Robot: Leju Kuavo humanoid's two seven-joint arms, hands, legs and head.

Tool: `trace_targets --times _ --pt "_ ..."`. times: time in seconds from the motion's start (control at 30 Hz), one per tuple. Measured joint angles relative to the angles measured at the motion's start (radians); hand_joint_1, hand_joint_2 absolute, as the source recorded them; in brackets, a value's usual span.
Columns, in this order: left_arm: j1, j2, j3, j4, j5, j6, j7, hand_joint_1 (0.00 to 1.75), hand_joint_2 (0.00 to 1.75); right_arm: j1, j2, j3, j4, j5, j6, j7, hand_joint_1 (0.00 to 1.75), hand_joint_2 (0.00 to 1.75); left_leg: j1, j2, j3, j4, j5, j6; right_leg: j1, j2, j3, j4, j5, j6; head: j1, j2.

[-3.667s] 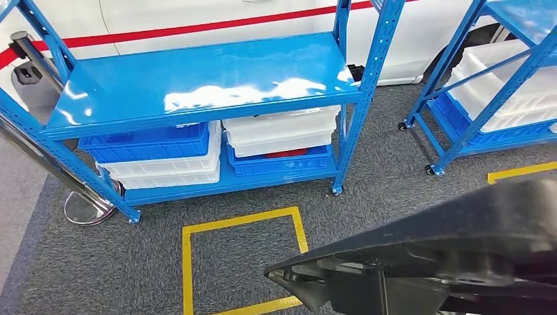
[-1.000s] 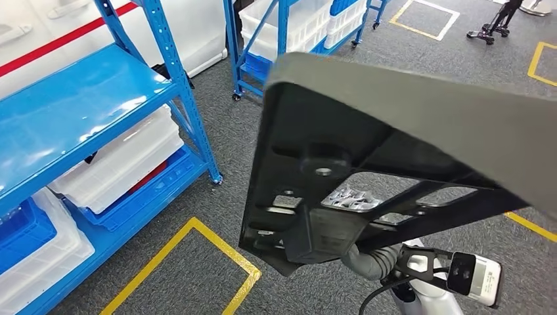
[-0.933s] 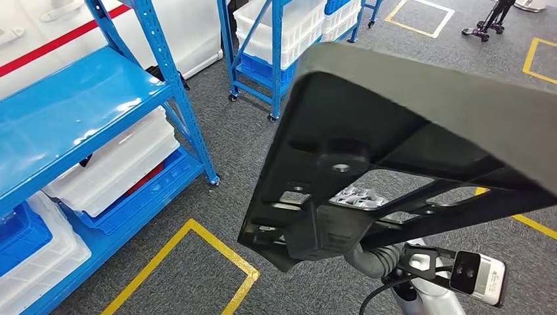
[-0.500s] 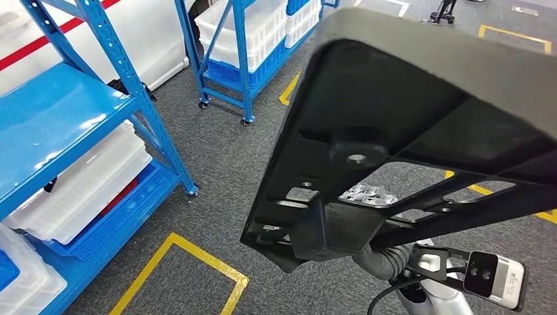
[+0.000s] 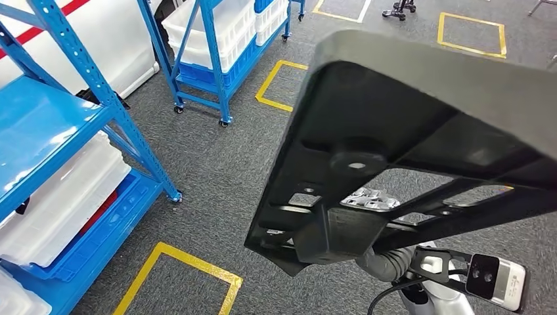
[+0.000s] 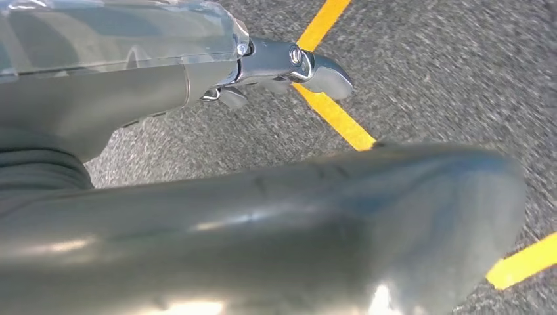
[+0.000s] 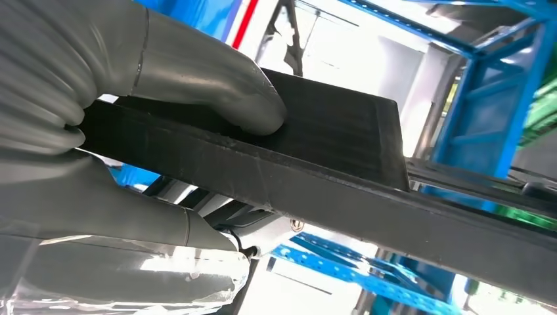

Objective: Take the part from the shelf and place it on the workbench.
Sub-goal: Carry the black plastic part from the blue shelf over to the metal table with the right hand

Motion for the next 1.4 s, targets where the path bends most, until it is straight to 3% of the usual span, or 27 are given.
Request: trace_targets --times 0.07,0.13,0.2,0.27,0.3,0.33,0.37,0.4,0.47,0.53,0.6,0.67,0.73,0.77,0.8,0.83,0.87,0.97,1.03,1.1,1.13,1.2,1.23,1.3,1.33,1.37,1.4 --pt "-0.001 -0.001 0.002 0.000 0.004 0.008 0.000 0.00 0.00 0.007 -0.004 -0.004 -0.003 0.002 0.017 -0.012 1.73 1.75 -0.001 0.013 0.003 -0.003 -0.003 -0.009 0.000 0.017 0.000 -0.007 0.003 -0.007 0.000 0.000" --pt "-0.003 -0.002 0.007 0.000 0.007 0.017 0.002 0.00 0.00 0.012 -0.008 -0.008 -0.009 0.003 0.033 -0.013 1.73 1.75 0.001 -0.009 -0.002 0.020 -0.024 -0.018 -0.007 0.035 0.005 -0.018 0.010 -0.016 -0.001 0.000" --pt "-0.004 -0.003 0.013 0.000 0.007 0.020 0.003 0.00 0.00 0.014 -0.010 -0.009 -0.013 0.003 0.049 -0.002 1.73 1.75 0.005 -0.051 -0.042 0.112 -0.079 -0.023 -0.010 0.051 0.008 -0.025 0.014 -0.023 -0.002 0.000" --pt "-0.003 -0.002 0.017 0.000 0.004 0.017 0.003 0.00 0.00 0.019 -0.011 -0.004 -0.012 0.003 0.069 0.011 1.73 1.75 0.006 -0.068 -0.106 0.245 -0.134 -0.025 -0.010 0.070 0.007 -0.024 0.014 -0.025 -0.003 0.000" --pt "-0.002 -0.002 0.018 0.000 0.001 0.013 0.001 0.00 0.00 0.020 -0.012 0.001 -0.010 0.003 0.081 0.015 1.73 1.75 0.006 -0.070 -0.127 0.283 -0.139 -0.027 -0.010 0.082 0.007 -0.022 0.014 -0.025 -0.003 0.000" --pt "-0.002 -0.002 0.018 0.000 -0.002 0.009 -0.001 0.00 0.00 0.020 -0.015 0.008 -0.007 0.004 0.094 0.017 1.73 1.75 0.008 -0.070 -0.129 0.280 -0.122 -0.028 -0.011 0.093 0.006 -0.020 0.014 -0.024 -0.003 0.000" --pt "-0.002 -0.002 0.018 0.000 -0.005 0.004 -0.003 0.00 0.00 0.017 -0.017 0.018 -0.002 0.006 0.107 0.019 1.73 1.75 0.010 -0.072 -0.110 0.234 -0.087 -0.029 -0.013 0.105 0.006 -0.017 0.013 -0.023 -0.003 0.000" --pt "-0.003 -0.002 0.018 0.000 -0.009 0.000 -0.006 0.00 0.00 0.009 -0.020 0.029 0.003 0.004 0.118 0.023 1.73 1.75 0.013 -0.081 -0.080 0.164 -0.047 -0.031 -0.014 0.117 0.005 -0.011 0.011 -0.019 -0.003 0.000" --pt "-0.006 -0.002 0.020 0.000 -0.014 -0.007 -0.011 0.00 0.00 -0.024 -0.025 0.054 0.015 -0.014 0.131 0.046 1.73 1.75 0.018 -0.115 -0.032 0.051 -0.003 -0.031 -0.016 0.138 -0.006 0.004 0.007 -0.009 -0.003 0.000" --pt "-0.012 -0.002 0.022 0.000 -0.016 -0.010 -0.012 0.00 0.00 -0.061 -0.029 0.074 0.025 -0.046 0.133 0.077 1.73 1.75 0.017 -0.132 -0.023 0.024 -0.002 -0.024 -0.017 0.155 -0.018 0.012 0.010 0.002 -0.002 0.000" --pt "-0.018 -0.003 0.025 0.000 -0.017 -0.010 -0.012 0.00 0.00 -0.084 -0.034 0.084 0.031 -0.064 0.131 0.093 1.73 1.75 0.015 -0.117 -0.023 0.021 0.005 -0.010 -0.020 0.164 -0.023 0.013 0.012 0.012 -0.002 0.000" --pt "-0.021 -0.005 0.026 0.000 -0.017 -0.010 -0.012 0.00 0.00 -0.102 -0.040 0.090 0.036 -0.070 0.131 0.098 1.73 1.75 0.015 -0.099 -0.021 0.014 0.011 0.004 -0.020 0.134 -0.041 0.051 -0.013 0.020 0.001 0.000" --pt "-0.020 -0.006 0.029 0.000 -0.017 -0.009 -0.012 0.00 0.00 -0.115 -0.045 0.097 0.041 -0.072 0.132 0.098 1.73 1.75 0.013 -0.080 -0.021 0.012 0.012 0.012 -0.020 0.088 -0.094 0.160 -0.071 0.028 0.004 0.000" --pt "-0.019 -0.006 0.031 0.000 -0.017 -0.008 -0.011 0.00 0.00 -0.118 -0.046 0.101 0.044 -0.073 0.131 0.098 1.73 1.75 0.010 -0.070 -0.022 0.012 0.012 0.014 -0.021 0.076 -0.125 0.224 -0.096 0.031 0.004 0.000" --pt "-0.019 -0.006 0.033 0.000 -0.017 -0.006 -0.009 0.00 0.00 -0.119 -0.047 0.105 0.047 -0.075 0.131 0.099 1.73 1.75 0.008 -0.061 -0.023 0.012 0.011 0.015 -0.022 0.072 -0.147 0.267 -0.109 0.032 0.004 0.000" --pt "-0.019 -0.006 0.034 0.000 -0.017 -0.005 -0.008 0.00 0.00 -0.120 -0.048 0.109 0.049 -0.077 0.130 0.102 1.73 1.75 0.006 -0.051 -0.022 0.012 0.011 0.016 -0.022 0.069 -0.151 0.276 -0.102 0.031 0.004 0.000" --pt "-0.020 -0.007 0.035 0.000 -0.017 -0.004 -0.006 0.00 0.00 -0.122 -0.048 0.113 0.052 -0.079 0.129 0.105 1.73 1.75 0.004 -0.042 -0.021 0.012 0.010 0.017 -0.021 0.066 -0.136 0.249 -0.080 0.028 0.004 0.000" --pt "-0.022 -0.010 0.039 0.000 -0.016 -0.003 -0.003 0.00 0.00 -0.140 -0.051 0.119 0.055 -0.093 0.125 0.110 1.73 1.75 -0.001 -0.018 -0.016 0.011 0.006 0.013 -0.007 0.026 -0.033 0.056 -0.003 0.007 0.004 0.000" --pt "-0.022 -0.012 0.041 0.000 -0.015 -0.003 -0.004 0.00 0.00 -0.155 -0.052 0.121 0.059 -0.106 0.123 0.110 1.73 1.75 -0.002 -0.003 -0.015 0.010 0.004 0.006 0.006 0.011 -0.009 0.003 0.003 -0.004 0.004 0.000" --pt "-0.023 -0.013 0.043 0.000 -0.015 -0.004 -0.005 0.00 0.00 -0.164 -0.053 0.122 0.064 -0.119 0.122 0.111 1.73 1.75 -0.003 0.012 -0.012 0.007 0.001 -0.003 0.007 0.030 -0.008 -0.006 0.009 -0.010 0.004 0.000" --pt "-0.023 -0.014 0.043 0.000 -0.015 -0.005 -0.007 0.00 0.00 -0.168 -0.054 0.122 0.066 -0.124 0.122 0.111 1.73 1.75 -0.003 0.007 -0.012 0.013 -0.005 -0.008 0.003 0.038 -0.004 -0.014 0.013 -0.013 0.004 0.000" --pt "-0.024 -0.015 0.044 0.000 -0.017 -0.007 -0.010 0.00 0.00 -0.175 -0.054 0.123 0.071 -0.134 0.122 0.113 1.73 1.75 -0.002 -0.027 -0.035 0.072 -0.044 -0.015 -0.005 0.053 0.005 -0.029 0.022 -0.021 0.003 0.000" --pt "-0.023 -0.016 0.045 0.000 -0.018 -0.007 -0.010 0.00 0.00 -0.177 -0.054 0.123 0.074 -0.137 0.123 0.114 1.73 1.75 0.000 -0.049 -0.063 0.133 -0.075 -0.017 -0.006 0.061 0.007 -0.031 0.023 -0.023 0.002 0.000" --pt "-0.021 -0.016 0.048 0.000 -0.020 -0.003 -0.006 0.00 0.00 -0.176 -0.054 0.127 0.079 -0.140 0.125 0.115 1.73 1.75 0.002 -0.067 -0.128 0.259 -0.122 -0.020 -0.007 0.079 0.005 -0.029 0.022 -0.025 0.002 0.000" --pt "-0.019 -0.016 0.050 0.000 -0.020 -0.001 -0.003 0.00 0.00 -0.175 -0.054 0.129 0.082 -0.141 0.127 0.115 1.73 1.75 0.003 -0.069 -0.144 0.284 -0.120 -0.023 -0.008 0.090 0.005 -0.027 0.022 -0.024 0.002 0.000" --pt "-0.019 -0.016 0.052 0.000 -0.020 0.000 -0.001 0.00 0.00 -0.174 -0.054 0.131 0.084 -0.141 0.129 0.116 1.73 1.75 0.005 -0.070 -0.141 0.269 -0.098 -0.025 -0.009 0.101 0.004 -0.024 0.021 -0.023 0.002 0.000" --pt "-0.018 -0.016 0.054 0.000 -0.019 0.000 0.000 0.00 0.00 -0.174 -0.054 0.132 0.086 -0.141 0.130 0.116 1.73 1.75 0.008 -0.074 -0.118 0.214 -0.060 -0.027 -0.012 0.112 0.004 -0.020 0.018 -0.020 0.002 0.000"
